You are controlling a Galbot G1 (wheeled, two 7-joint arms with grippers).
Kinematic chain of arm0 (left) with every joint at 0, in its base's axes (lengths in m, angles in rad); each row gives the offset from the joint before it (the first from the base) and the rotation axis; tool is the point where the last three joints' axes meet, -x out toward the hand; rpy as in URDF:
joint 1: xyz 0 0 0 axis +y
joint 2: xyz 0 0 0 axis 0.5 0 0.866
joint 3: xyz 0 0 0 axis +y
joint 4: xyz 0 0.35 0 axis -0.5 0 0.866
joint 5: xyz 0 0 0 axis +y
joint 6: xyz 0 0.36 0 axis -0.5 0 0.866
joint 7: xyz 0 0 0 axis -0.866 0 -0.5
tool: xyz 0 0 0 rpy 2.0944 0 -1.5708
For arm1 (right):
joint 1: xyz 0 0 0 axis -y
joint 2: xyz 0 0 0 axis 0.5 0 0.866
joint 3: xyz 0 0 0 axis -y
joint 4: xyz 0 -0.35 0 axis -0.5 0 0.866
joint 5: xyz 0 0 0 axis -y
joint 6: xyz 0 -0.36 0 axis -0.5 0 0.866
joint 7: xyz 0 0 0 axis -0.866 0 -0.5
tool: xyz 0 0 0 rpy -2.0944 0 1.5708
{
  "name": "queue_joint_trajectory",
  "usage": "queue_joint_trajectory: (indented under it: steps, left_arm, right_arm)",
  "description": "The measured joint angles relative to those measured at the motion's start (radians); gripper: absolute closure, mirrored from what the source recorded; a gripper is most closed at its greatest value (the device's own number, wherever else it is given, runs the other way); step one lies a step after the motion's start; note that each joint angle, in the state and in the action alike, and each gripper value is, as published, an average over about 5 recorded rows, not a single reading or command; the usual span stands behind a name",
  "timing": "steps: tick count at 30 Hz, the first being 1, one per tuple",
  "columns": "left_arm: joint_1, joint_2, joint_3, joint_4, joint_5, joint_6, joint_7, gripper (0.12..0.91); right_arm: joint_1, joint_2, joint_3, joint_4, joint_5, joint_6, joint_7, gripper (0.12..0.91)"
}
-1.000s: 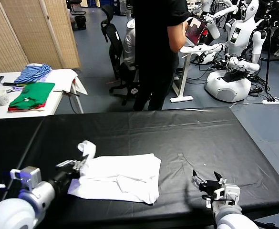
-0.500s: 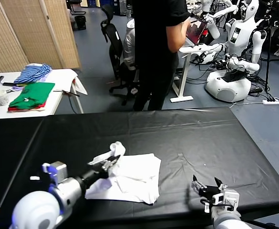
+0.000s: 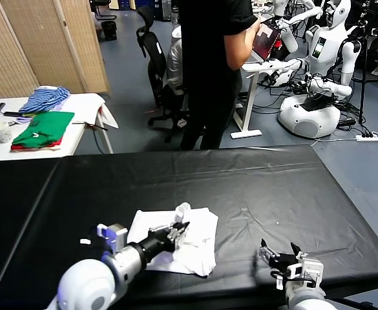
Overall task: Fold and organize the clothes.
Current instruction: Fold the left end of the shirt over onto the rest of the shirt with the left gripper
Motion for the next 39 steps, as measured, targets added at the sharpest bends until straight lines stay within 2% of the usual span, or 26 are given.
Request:
queue_joint_trajectory:
  steps: [10, 22, 25, 29, 33, 36, 39]
  left_arm:
    - [-0.043, -0.04, 0.071, 0.048, 0.029, -0.062, -0.001, 0.864]
    - [-0.039, -0.085, 0.173, 0.121, 0.209, -0.09, 0.006, 0.856]
    - [-0.037, -0.101, 0.202, 0.131, 0.232, -0.102, 0.003, 0.755]
    - [-0.025, -0.122, 0.234, 0.137, 0.232, -0.144, 0.005, 0.5]
    - [-0.012, -0.141, 0.251, 0.128, 0.2, -0.207, 0.009, 0.259]
    - [0.0, -0.139, 0.243, 0.109, 0.18, -0.237, 0.01, 0.149]
    - [0.022, -0.119, 0.214, 0.081, 0.224, -0.223, 0.024, 0.127]
  right_arm:
    - [0.003, 0.003, -0.002, -0.001, -0.001, 0.0, 0.0, 0.118]
    - [0.006, 0.009, -0.008, -0.005, -0.007, 0.0, -0.002, 0.118]
    - [0.004, 0.01, -0.008, -0.003, -0.008, 0.0, -0.003, 0.118]
    - [0.004, 0.01, -0.008, 0.004, -0.008, 0.0, -0.005, 0.118]
    - [0.003, 0.006, -0.012, 0.014, -0.008, 0.0, -0.008, 0.118]
    - [-0.003, -0.003, -0.019, 0.027, -0.008, 0.0, -0.022, 0.118]
    - [-0.011, -0.016, -0.027, 0.042, -0.008, 0.0, -0.044, 0.118]
